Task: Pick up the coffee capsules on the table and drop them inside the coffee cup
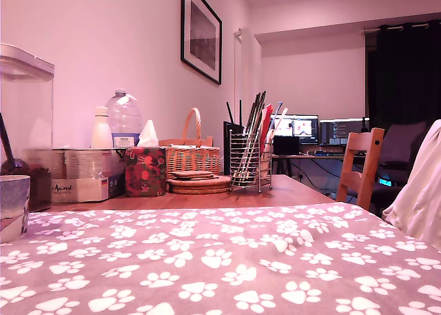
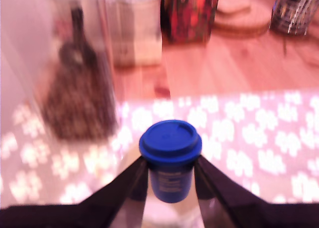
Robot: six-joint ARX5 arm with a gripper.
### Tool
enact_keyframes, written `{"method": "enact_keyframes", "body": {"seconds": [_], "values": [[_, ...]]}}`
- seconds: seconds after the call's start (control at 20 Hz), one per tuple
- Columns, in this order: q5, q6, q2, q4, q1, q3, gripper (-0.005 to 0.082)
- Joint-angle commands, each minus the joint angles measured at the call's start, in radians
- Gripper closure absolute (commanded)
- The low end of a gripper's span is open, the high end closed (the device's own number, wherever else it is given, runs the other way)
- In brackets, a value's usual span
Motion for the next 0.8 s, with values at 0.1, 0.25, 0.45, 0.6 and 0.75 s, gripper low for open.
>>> {"method": "enact_keyframes", "body": {"seconds": [0.1,0.25,0.45,0.6,0.75], "values": [[0.001,-0.004,0.074,-0.050,0.001,0.076,0.0647],[0.000,-0.004,0.147,-0.129,0.001,0.143,0.0647],[0.000,-0.005,0.238,-0.187,0.001,0.211,0.0647],[0.000,-0.004,0.289,-0.242,-0.006,0.264,0.0647],[0.000,-0.003,0.317,-0.282,-0.017,0.301,0.0647]]}}
